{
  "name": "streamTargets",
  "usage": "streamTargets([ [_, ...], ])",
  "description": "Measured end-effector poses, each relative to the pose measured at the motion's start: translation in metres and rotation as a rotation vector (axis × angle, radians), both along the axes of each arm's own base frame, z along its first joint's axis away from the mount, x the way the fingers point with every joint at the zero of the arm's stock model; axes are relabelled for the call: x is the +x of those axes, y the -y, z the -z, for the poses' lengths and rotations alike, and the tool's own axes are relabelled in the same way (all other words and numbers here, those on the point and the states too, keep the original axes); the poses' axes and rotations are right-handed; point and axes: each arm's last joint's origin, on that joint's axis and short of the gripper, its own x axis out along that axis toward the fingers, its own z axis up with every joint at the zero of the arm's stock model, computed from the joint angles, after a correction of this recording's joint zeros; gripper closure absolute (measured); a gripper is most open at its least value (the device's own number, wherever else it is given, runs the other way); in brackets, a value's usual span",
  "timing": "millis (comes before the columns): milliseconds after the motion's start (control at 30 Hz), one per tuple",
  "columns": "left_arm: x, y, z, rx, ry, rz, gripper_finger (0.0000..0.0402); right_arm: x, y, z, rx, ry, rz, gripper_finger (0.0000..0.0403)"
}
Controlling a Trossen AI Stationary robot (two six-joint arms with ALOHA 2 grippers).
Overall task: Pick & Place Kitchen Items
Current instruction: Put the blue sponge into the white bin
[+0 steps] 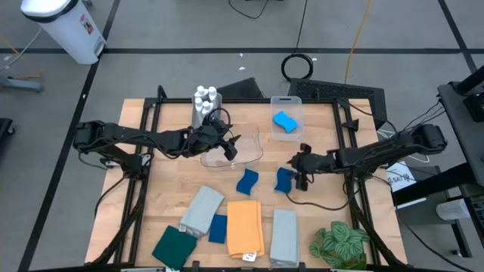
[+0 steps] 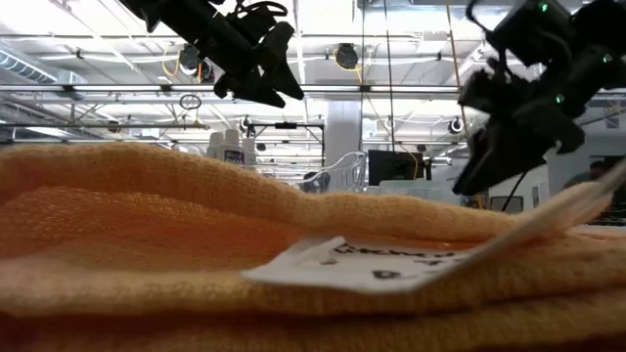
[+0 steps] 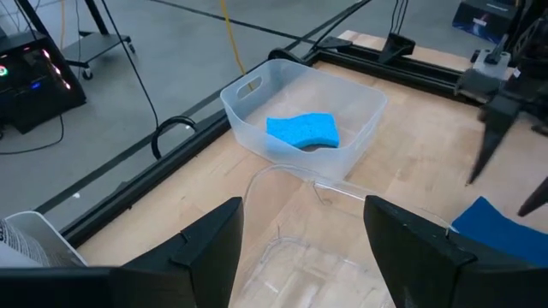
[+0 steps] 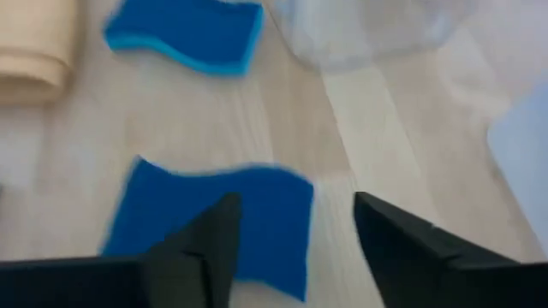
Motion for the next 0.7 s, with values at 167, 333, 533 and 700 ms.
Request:
streamTargets([
  [167,0.0,0.0,0.0,0.009,-0.006,0.005,0.0153,-0.001,0.008,0.013,0.1,-0.047,0.022,0.0141],
  [333,0.0,0.0,0.0,0.015,-0.011,0.008,0.0153,0.006,0.011,0.022,0.144,-0.06,0.007,0.0129],
  [533,0.0,0.0,0.0,0.006,-0.004,0.003,0.0153,0.012,0.015,0.036,0.15,-0.106,0.02,0.0142],
  [700,0.0,0.0,0.0,0.005,-0.003,0.002,0.0153,0.014,0.018,0.041,0.23,-0.122,-0.017,0.0165],
])
